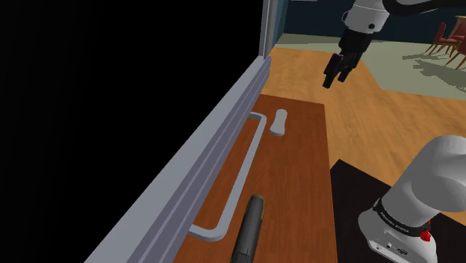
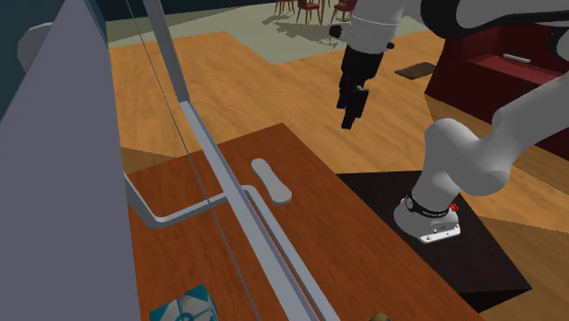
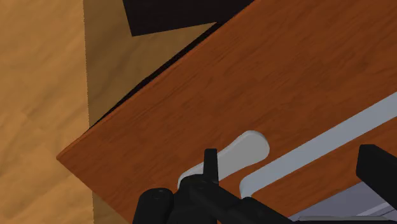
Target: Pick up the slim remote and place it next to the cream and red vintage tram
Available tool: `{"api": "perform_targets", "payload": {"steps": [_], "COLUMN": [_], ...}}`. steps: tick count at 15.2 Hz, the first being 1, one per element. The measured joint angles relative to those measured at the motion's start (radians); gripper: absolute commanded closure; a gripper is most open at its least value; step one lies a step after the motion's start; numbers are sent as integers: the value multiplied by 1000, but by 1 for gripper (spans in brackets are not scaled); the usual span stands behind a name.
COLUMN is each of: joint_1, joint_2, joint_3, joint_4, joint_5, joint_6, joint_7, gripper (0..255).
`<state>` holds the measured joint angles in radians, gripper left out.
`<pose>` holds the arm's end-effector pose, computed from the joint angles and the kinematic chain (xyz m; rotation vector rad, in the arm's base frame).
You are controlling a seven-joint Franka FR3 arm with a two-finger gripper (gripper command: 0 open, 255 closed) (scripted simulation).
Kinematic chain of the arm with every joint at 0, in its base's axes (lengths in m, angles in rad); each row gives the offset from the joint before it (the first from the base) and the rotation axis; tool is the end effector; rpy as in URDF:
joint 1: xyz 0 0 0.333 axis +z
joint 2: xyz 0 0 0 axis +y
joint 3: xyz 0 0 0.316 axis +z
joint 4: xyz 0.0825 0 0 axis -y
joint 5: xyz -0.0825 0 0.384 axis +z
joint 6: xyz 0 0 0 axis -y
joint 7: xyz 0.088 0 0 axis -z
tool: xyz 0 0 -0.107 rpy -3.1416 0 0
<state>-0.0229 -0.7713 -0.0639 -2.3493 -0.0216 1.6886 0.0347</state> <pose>0.3213 -0.0361 0.5995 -3.1116 0.1628 -0.1715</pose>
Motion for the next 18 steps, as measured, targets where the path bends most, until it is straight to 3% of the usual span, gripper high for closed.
{"api": "perform_targets", "payload": {"steps": [4, 18], "joint_1": [-18, -130], "joint_2": [56, 537], "joint_3": [22, 105], "joint_4": [-14, 58], "joint_5": [13, 45], "joint_6": [60, 408], "joint_7": [76, 564], "gripper": [0, 0]}}
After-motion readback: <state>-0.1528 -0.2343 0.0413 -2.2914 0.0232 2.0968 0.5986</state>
